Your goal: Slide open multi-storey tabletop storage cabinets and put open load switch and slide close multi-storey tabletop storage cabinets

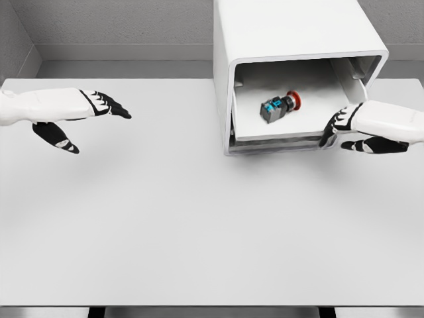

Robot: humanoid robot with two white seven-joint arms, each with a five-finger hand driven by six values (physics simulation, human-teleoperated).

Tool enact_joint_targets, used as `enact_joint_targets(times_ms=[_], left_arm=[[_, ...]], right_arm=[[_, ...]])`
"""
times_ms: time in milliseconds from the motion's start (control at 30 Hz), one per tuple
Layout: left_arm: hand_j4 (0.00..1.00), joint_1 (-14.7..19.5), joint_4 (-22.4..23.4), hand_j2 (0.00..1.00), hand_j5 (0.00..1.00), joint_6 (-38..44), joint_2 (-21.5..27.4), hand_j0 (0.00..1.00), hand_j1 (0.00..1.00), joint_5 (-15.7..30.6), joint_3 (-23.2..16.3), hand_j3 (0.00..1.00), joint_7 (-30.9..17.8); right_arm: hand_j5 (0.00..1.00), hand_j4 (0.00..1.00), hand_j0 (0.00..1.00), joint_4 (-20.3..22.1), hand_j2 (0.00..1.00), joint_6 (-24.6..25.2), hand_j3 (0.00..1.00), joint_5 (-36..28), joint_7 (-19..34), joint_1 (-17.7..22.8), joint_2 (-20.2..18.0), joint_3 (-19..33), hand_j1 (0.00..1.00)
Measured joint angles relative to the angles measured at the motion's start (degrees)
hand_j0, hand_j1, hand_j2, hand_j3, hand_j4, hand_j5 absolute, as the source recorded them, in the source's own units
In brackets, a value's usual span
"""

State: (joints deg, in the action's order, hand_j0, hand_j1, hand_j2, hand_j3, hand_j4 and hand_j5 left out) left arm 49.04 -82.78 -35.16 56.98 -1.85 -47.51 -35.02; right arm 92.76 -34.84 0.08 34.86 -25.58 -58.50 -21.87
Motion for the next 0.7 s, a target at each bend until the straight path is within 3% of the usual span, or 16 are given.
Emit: enact_joint_targets(times_ms=[100, 167, 300, 333, 367, 467, 533, 700], left_arm=[[1.00, 0.00, 0.04, 1.00, 1.00, 0.00, 0.01, 1.00, 1.00, -0.05, 0.00, 1.00, 0.00], [1.00, 0.00, 0.06, 1.00, 1.00, 0.00, 0.00, 1.00, 1.00, -0.07, 0.00, 1.00, 0.00], [1.00, 0.00, 0.08, 1.00, 1.00, 0.01, 0.06, 1.00, 1.00, -0.08, 0.00, 1.00, 0.00], [1.00, 0.00, 0.08, 1.00, 1.00, 0.00, 0.07, 1.00, 1.00, -0.08, -0.01, 1.00, 0.00], [1.00, 0.00, 0.08, 1.00, 1.00, 0.00, 0.07, 1.00, 1.00, -0.09, -0.01, 1.00, 0.00], [1.00, -0.44, 0.24, 1.00, 1.00, 0.00, -0.54, 1.00, 1.00, -0.09, -0.06, 1.00, 0.00], [1.00, -2.72, 0.50, 1.00, 1.00, -0.02, -0.92, 1.00, 1.00, -0.17, -0.41, 1.00, 0.00], [1.00, -2.81, 0.87, 1.00, 1.00, 0.00, -1.26, 1.00, 1.00, -0.18, -0.79, 1.00, 0.00]], right_arm=[[0.63, 0.63, 0.63, 0.98, 0.63, -0.22, 0.63, 0.19, 0.11, 1.93, -0.05, 0.72, 0.63], [0.63, 0.63, 0.63, 1.55, 0.63, -0.24, 0.63, 0.51, 0.13, 1.14, 0.24, -0.77, 0.63], [0.65, 0.65, 0.65, 2.25, 0.65, -0.27, 0.65, 2.07, 0.15, -3.69, 1.55, -6.48, 0.65], [0.87, 0.87, 0.87, 2.36, 0.87, -0.27, 0.87, 2.28, 0.15, -4.39, 1.96, -8.14, 0.87], [1.00, 1.00, 1.00, 2.48, 1.00, -0.28, 1.00, 2.46, 0.16, -4.66, 2.30, -9.93, 1.00], [1.00, 1.00, 1.00, 3.17, 1.00, -0.33, 1.00, 2.73, 0.17, -4.75, 2.91, -13.38, 1.00], [1.00, 1.00, 1.00, 3.45, 1.00, -0.33, 1.00, 2.79, 0.17, -4.75, 3.23, -14.92, 1.00], [1.00, 1.00, 1.00, 4.00, 1.00, -0.33, 1.00, 2.92, 0.17, -4.75, 3.56, -16.94, 1.00]])
